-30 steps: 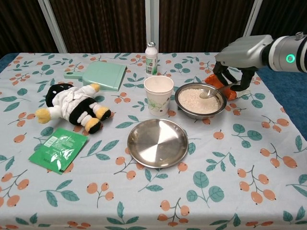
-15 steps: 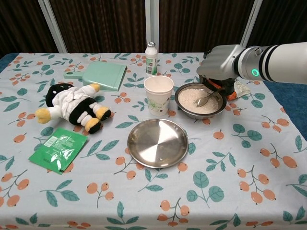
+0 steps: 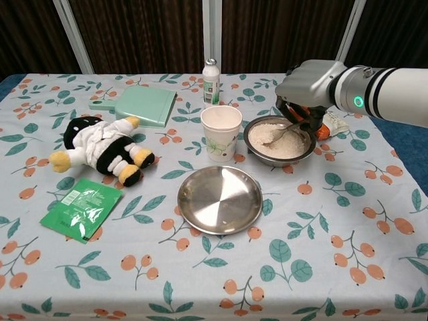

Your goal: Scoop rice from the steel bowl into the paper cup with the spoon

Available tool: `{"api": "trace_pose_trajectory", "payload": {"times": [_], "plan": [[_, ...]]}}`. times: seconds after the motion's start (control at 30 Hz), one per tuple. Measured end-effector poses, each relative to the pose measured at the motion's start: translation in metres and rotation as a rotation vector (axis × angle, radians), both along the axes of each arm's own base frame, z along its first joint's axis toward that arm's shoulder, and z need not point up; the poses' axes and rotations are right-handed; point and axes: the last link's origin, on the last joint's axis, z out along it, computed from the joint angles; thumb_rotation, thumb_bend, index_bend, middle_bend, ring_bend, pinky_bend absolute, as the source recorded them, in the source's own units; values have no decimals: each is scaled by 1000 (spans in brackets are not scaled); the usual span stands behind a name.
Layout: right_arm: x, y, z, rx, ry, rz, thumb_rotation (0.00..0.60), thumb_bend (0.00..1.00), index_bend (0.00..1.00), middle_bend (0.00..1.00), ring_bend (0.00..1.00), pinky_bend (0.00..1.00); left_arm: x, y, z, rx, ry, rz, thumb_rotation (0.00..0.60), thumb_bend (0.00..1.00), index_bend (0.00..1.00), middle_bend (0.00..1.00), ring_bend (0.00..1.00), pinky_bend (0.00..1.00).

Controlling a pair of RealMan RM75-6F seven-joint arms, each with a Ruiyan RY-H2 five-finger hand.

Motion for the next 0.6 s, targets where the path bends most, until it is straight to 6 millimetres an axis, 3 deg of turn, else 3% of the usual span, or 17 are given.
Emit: {"api": "trace_pose_trajectory", "payload": {"times": [0.4, 0.6], "plan": [[-45, 10, 9, -76, -289, -94, 600, 344, 653, 615, 253, 0, 2, -2, 3, 7, 6, 1, 600, 70, 177, 122, 60, 43], [-49, 12, 29, -117, -362, -79, 600, 344, 653, 615, 261, 0, 4, 0, 4, 11, 10, -7, 600, 70, 177, 122, 60, 43]]}}
